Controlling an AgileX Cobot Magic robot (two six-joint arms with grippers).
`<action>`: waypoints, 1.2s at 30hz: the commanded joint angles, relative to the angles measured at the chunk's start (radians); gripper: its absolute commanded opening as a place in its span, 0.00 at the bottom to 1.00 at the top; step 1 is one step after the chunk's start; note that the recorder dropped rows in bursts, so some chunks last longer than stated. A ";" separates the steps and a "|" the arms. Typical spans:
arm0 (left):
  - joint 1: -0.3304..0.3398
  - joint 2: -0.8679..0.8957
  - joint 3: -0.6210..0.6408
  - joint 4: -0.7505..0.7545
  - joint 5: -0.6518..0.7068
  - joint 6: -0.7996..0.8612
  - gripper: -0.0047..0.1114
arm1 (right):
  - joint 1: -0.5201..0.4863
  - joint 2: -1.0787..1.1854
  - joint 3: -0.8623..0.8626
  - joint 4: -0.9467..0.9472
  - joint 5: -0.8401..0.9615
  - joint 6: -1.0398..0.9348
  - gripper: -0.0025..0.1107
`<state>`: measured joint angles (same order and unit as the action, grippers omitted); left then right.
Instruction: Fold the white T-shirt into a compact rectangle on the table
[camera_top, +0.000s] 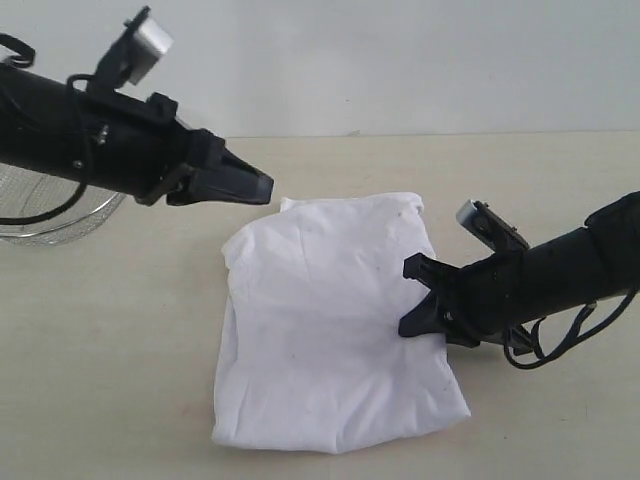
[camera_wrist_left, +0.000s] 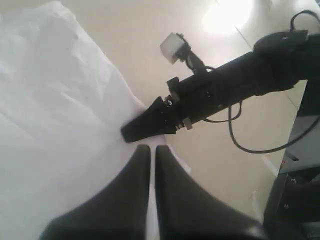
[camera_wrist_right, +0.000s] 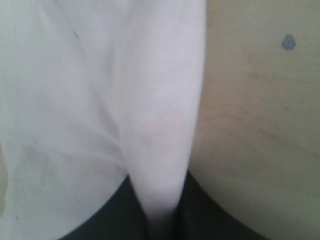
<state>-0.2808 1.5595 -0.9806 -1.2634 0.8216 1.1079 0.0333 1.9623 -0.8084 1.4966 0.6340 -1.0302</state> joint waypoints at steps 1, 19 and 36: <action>0.003 -0.120 0.034 0.001 0.007 -0.009 0.08 | -0.009 0.004 -0.023 0.003 -0.094 0.005 0.02; 0.003 -0.414 0.068 0.006 -0.057 -0.063 0.08 | -0.213 0.014 -0.213 -0.263 -0.082 0.168 0.02; 0.003 -0.477 0.068 0.109 -0.044 -0.151 0.08 | -0.337 0.165 -0.411 -0.379 -0.027 0.296 0.02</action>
<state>-0.2803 1.0884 -0.9168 -1.1575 0.7773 0.9633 -0.2529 2.1233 -1.1986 1.1461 0.6503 -0.7359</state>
